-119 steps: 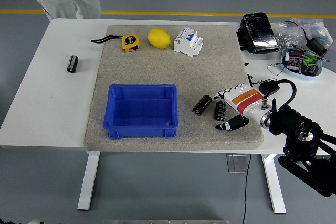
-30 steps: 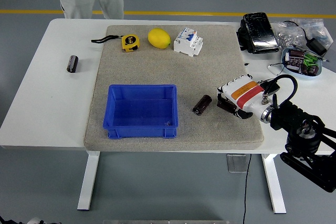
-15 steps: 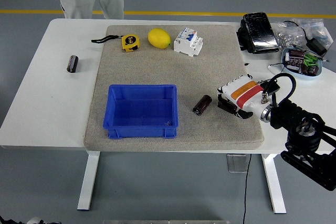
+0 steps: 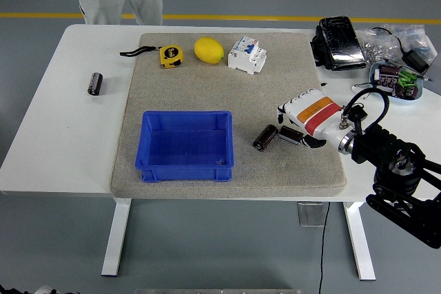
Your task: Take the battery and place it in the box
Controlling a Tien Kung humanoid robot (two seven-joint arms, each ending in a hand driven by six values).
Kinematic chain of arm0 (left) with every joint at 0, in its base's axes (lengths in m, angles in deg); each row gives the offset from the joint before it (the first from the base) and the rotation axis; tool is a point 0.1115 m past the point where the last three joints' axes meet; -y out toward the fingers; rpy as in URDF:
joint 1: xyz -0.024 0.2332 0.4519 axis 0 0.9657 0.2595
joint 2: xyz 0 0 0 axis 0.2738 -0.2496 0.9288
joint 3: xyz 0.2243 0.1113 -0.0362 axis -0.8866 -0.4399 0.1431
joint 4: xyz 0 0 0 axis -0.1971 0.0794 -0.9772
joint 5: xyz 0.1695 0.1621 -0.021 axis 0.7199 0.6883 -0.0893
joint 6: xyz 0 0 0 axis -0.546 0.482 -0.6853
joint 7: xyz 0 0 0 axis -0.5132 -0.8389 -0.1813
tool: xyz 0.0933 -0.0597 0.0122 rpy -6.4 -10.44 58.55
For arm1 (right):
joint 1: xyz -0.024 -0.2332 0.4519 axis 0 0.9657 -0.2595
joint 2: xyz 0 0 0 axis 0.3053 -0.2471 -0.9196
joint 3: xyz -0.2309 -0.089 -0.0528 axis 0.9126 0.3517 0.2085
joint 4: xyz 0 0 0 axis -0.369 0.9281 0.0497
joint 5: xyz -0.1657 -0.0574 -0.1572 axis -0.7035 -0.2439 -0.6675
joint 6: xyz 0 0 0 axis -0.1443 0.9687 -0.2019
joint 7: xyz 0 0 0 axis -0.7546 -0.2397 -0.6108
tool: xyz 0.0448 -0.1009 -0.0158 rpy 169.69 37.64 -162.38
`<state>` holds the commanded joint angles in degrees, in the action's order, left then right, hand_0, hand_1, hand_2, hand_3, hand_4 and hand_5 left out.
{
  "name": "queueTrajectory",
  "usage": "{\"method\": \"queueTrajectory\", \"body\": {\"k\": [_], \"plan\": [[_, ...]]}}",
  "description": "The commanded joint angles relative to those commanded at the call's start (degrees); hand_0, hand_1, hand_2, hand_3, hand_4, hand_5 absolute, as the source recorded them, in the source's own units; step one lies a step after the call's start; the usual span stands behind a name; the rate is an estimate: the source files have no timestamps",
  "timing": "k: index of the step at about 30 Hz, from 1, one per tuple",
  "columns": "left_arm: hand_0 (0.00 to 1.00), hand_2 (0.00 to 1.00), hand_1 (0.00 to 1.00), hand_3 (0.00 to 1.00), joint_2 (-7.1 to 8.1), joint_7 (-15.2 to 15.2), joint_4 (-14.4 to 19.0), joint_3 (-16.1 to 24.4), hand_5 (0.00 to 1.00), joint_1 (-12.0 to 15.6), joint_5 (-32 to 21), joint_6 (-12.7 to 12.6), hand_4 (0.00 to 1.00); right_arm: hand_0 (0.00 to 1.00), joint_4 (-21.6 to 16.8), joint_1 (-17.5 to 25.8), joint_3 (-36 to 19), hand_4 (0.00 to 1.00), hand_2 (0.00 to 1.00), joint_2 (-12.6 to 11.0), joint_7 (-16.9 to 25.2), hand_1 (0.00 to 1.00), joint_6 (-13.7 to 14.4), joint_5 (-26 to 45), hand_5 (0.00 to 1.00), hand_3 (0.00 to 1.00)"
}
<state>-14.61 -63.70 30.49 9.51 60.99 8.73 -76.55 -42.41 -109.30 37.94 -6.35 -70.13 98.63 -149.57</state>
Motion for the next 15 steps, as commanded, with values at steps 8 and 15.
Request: {"method": "queueTrajectory", "body": {"k": [8,15], "plan": [[0.735,0.801,0.728,0.641,-0.09,0.0,0.0,0.0,0.528,0.0,0.0,0.0,0.649,0.262,1.0,-2.9,2.5,0.836,0.518,-0.4,1.0,0.432,-6.4,0.0,0.143,0.547],[0.735,0.801,0.730,0.641,-0.12,-0.1,0.1,0.1,0.528,0.0,0.2,0.1,0.649,0.361,0.4,-6.4,7.1,0.867,0.604,-1.3,3.1,0.512,-8.0,0.0,0.161,0.588]]}}
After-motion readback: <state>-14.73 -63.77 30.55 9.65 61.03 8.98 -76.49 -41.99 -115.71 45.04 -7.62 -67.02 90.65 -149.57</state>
